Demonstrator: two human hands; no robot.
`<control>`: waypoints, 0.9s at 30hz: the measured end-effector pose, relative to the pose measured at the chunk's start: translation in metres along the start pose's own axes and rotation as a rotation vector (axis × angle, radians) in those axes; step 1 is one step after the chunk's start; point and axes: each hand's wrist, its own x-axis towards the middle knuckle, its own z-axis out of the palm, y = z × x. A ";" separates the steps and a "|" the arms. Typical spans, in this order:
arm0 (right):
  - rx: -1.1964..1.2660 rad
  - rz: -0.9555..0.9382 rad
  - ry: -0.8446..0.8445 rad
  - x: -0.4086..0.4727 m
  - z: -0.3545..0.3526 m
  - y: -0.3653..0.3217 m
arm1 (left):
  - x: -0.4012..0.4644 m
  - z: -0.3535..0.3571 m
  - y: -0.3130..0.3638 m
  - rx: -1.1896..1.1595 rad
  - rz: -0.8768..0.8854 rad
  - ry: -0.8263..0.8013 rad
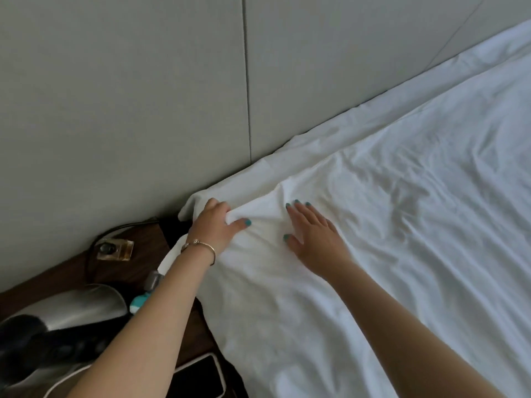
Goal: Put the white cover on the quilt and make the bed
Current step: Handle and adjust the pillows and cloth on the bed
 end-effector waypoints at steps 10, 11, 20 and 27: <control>-0.156 0.093 -0.166 0.007 -0.016 -0.001 | 0.006 -0.019 -0.032 0.150 -0.336 -0.135; -0.152 0.101 -0.179 0.009 -0.015 0.000 | 0.004 -0.023 -0.036 0.094 -0.370 -0.160; -0.230 0.032 0.016 0.017 -0.013 -0.017 | -0.018 -0.014 -0.040 0.250 -0.111 0.390; -0.479 -0.026 -0.170 0.050 0.004 0.000 | -0.046 0.038 -0.038 -0.070 -0.311 -0.305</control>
